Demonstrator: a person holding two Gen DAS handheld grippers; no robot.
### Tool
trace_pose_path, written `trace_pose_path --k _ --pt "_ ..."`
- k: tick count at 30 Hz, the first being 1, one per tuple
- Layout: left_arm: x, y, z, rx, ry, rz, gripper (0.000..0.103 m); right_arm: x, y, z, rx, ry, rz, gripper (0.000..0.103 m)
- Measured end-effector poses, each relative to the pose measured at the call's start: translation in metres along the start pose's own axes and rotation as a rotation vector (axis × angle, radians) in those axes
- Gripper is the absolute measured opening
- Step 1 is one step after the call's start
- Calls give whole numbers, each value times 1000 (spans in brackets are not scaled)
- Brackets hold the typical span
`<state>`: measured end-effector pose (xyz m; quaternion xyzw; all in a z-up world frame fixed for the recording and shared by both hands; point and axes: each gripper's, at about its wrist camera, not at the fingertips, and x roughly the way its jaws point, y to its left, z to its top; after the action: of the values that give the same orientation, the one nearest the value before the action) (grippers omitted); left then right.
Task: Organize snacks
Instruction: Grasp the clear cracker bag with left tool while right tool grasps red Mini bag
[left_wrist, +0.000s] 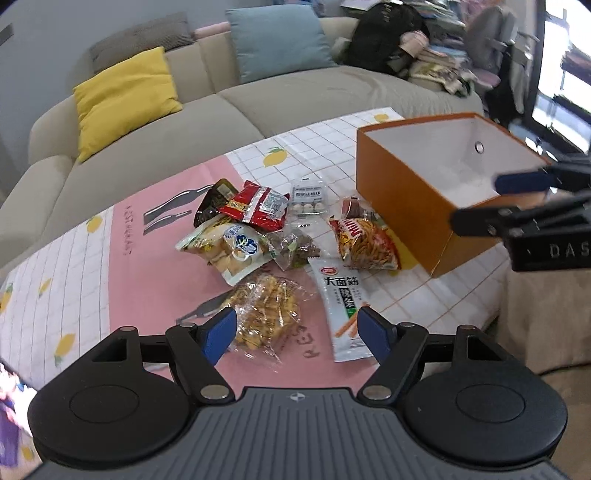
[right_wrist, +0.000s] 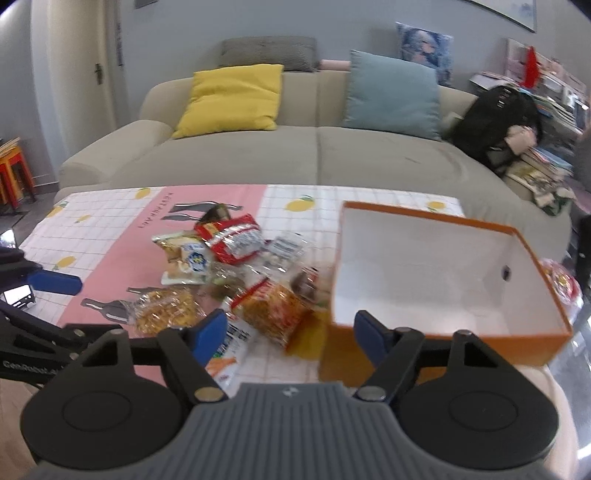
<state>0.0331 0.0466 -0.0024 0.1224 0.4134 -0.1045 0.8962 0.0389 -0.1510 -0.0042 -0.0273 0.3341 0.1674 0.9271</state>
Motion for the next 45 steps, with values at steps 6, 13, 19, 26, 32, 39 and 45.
trace_pose_path --k 6,13,19,26,32,39,45 --pt "24 23 5 54 21 -38 88 46 24 14 -107 36 60 69" --pt "70 50 -2 121 59 -87 88 107 40 17 -221 138 43 64" --pt "103 69 -10 160 97 -156 88 143 42 7 -286 159 7 72" --pt "126 80 -12 103 66 -213 89 169 45 -13 -359 178 -46 76" --pt "138 80 -16 99 76 -227 97 179 41 -13 -310 169 -33 79" --pt "152 73 -22 139 98 -221 103 184 45 -16 -315 176 -39 77" --pt "163 77 -21 54 128 -227 103 185 42 -16 -305 173 -62 61"
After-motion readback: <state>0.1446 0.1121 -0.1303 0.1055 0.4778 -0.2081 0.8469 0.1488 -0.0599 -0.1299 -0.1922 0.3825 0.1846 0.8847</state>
